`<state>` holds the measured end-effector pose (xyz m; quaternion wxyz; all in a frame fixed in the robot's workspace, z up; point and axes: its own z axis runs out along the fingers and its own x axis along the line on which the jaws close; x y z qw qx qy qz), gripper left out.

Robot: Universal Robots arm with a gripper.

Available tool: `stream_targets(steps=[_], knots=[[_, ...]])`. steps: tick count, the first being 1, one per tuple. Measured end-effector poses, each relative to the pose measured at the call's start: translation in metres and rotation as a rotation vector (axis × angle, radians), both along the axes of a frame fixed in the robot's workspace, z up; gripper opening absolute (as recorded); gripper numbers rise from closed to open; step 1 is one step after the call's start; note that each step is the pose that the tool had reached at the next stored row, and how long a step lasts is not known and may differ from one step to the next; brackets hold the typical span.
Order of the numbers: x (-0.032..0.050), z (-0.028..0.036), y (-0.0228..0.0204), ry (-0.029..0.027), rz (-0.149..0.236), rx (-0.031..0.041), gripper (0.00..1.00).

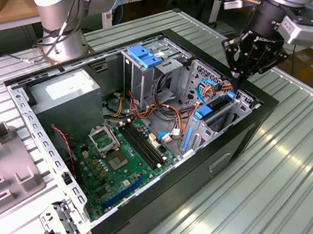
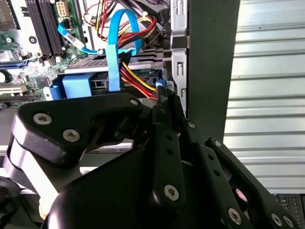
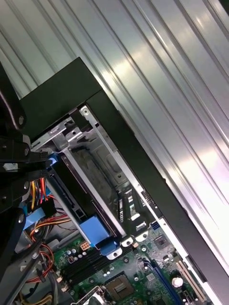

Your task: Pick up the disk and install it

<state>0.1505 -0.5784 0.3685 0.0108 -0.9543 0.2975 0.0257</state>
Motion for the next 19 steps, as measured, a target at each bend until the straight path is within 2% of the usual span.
stream_targets(steps=[6, 19], knots=[[-0.0109, -0.0012, -0.0007, 0.0000, 0.000, 0.0015, 0.17], [-0.0246, -0.0067, -0.0007, 0.0000, 0.000, 0.0014, 0.17]])
